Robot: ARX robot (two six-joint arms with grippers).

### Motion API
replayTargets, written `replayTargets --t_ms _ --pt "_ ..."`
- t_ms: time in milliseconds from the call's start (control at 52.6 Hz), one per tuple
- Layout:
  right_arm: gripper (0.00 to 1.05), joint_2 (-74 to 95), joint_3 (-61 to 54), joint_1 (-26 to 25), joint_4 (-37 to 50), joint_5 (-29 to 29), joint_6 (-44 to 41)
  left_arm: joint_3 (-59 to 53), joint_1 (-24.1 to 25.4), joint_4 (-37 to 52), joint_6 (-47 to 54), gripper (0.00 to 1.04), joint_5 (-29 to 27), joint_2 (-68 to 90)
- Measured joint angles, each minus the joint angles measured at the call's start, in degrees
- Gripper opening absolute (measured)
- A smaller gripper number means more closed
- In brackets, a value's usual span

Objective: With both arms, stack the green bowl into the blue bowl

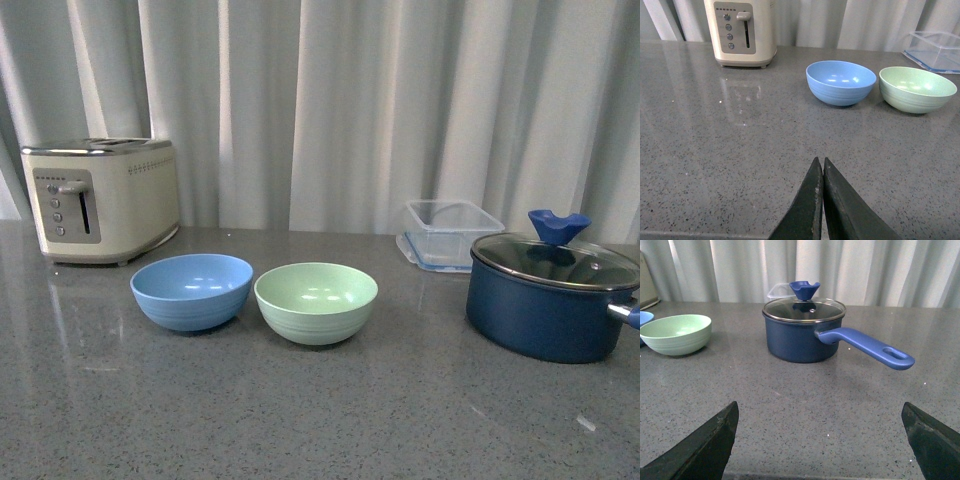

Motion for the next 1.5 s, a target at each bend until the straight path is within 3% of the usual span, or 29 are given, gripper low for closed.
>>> replayTargets --t_ms 190,494,1236,1331,1502 --pt "0.95 0.0 0.0 0.0 0.0 0.0 0.0 -2.0 0.0 -0.1 0.0 0.04 -0.1 -3.3" --pt "0.95 0.0 0.0 0.0 0.0 0.0 0.0 -2.0 0.0 -9.9 0.0 0.04 0.0 -13.5" --pt "0.95 0.0 0.0 0.0 0.0 0.0 0.0 -2.0 0.0 -23.3 0.0 0.04 0.0 -27.2" --pt "0.95 0.0 0.0 0.0 0.0 0.0 0.0 -2.0 0.0 -32.6 0.0 0.04 0.1 -34.9" --pt "0.95 0.0 0.0 0.0 0.0 0.0 0.0 -2.0 0.0 -33.2 0.0 0.04 0.0 -36.6"
